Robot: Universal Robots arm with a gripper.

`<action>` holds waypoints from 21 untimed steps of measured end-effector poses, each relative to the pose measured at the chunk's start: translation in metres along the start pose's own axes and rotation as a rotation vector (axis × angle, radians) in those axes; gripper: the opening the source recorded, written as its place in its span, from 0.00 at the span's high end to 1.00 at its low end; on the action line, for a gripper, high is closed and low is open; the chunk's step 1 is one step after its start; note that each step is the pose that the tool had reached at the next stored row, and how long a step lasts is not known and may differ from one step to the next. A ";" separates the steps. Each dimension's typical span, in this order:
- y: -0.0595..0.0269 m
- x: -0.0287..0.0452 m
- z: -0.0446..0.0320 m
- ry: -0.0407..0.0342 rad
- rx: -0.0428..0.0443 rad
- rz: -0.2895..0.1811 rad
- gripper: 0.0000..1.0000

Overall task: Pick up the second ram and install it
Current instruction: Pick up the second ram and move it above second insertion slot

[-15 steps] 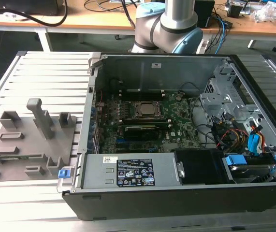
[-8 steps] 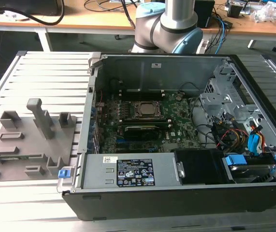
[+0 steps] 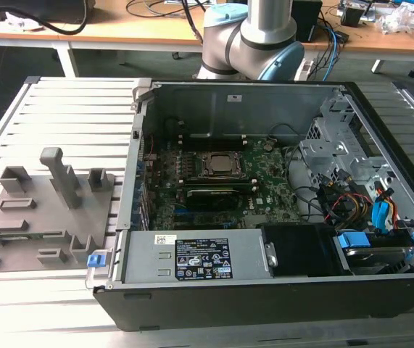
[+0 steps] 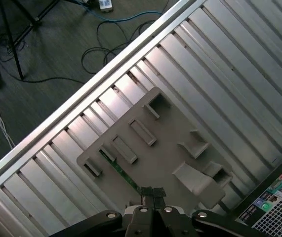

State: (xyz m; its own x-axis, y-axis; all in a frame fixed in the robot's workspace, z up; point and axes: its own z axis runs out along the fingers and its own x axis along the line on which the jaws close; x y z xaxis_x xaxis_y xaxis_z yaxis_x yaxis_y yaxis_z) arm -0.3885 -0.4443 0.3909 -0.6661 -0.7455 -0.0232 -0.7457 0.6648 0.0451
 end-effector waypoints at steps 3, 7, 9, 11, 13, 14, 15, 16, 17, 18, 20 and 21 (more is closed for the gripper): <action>0.0000 0.0000 0.0000 0.0012 -0.0006 -0.029 0.89; 0.0000 0.0000 0.0000 0.0031 -0.0016 -0.071 0.89; 0.0000 0.0000 0.0000 0.0051 -0.0027 -0.115 0.89; 0.0000 0.0000 0.0000 0.0066 -0.0034 -0.149 0.89; 0.0000 0.0000 0.0000 0.0075 -0.0039 -0.169 0.89; 0.0000 0.0000 0.0000 0.0081 -0.0042 -0.182 0.89; 0.0000 0.0000 0.0000 0.0088 -0.0046 -0.197 0.89; 0.0000 0.0000 0.0000 0.0098 -0.0050 -0.217 0.89; 0.0000 0.0000 0.0000 0.0105 -0.0054 -0.234 0.89; 0.0000 0.0000 0.0000 0.0113 -0.0059 -0.253 0.89; 0.0000 0.0000 0.0000 0.0122 -0.0063 -0.271 0.89; 0.0000 0.0000 0.0000 0.0126 -0.0065 -0.279 0.89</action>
State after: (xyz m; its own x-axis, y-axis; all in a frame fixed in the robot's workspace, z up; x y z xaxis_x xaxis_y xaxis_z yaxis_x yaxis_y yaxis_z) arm -0.3885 -0.4443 0.3909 -0.4345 -0.9003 -0.0233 -0.9001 0.4333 0.0451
